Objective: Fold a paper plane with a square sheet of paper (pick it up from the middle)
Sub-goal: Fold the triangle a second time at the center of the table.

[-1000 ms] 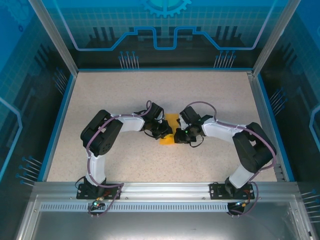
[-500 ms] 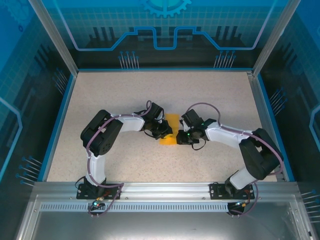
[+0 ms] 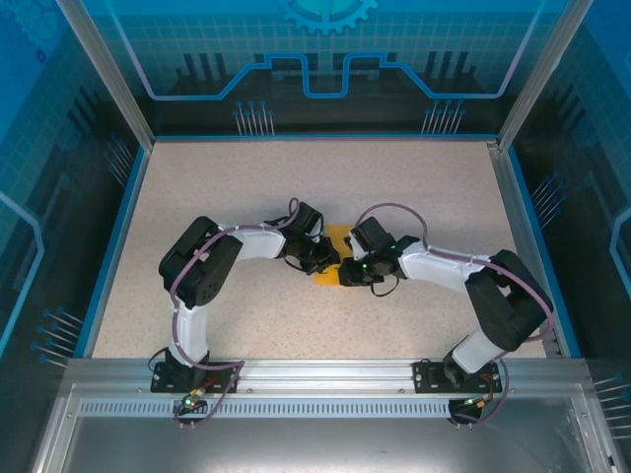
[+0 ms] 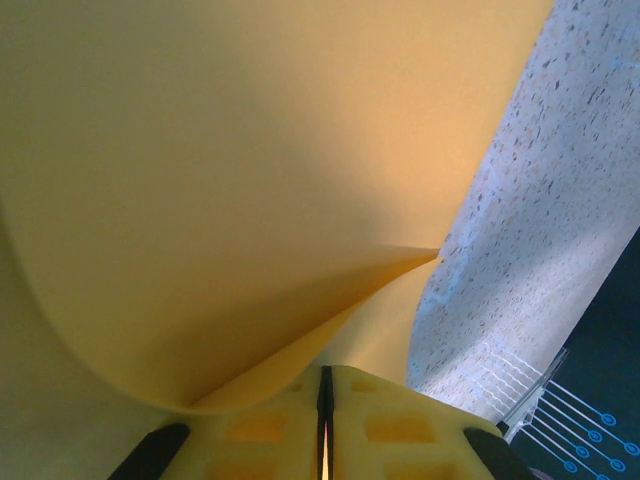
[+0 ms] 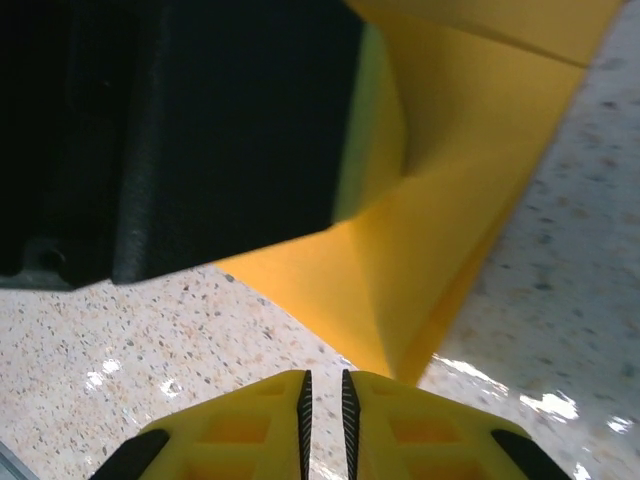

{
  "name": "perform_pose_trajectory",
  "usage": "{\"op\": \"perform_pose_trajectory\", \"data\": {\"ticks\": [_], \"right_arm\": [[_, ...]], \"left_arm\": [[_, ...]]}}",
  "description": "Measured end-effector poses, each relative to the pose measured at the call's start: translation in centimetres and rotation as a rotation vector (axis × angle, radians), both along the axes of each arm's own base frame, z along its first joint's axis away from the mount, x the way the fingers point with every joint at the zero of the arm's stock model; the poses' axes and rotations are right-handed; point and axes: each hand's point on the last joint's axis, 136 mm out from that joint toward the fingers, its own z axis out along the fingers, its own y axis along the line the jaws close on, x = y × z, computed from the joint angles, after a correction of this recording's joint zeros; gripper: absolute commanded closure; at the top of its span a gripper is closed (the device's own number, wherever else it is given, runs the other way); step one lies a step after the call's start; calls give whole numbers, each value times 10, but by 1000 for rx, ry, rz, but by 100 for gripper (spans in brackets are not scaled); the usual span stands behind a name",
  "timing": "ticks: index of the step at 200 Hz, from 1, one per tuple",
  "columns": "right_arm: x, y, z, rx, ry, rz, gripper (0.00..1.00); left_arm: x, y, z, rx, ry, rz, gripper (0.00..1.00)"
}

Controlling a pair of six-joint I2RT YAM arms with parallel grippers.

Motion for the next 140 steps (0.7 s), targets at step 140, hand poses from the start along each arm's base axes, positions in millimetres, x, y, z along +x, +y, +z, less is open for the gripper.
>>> {"op": "perform_pose_trajectory", "data": {"ticks": [140], "right_arm": [[6,-6,-23,-75,3,-28,84]], "left_arm": [[0,0,0,5,9,7,88]]}}
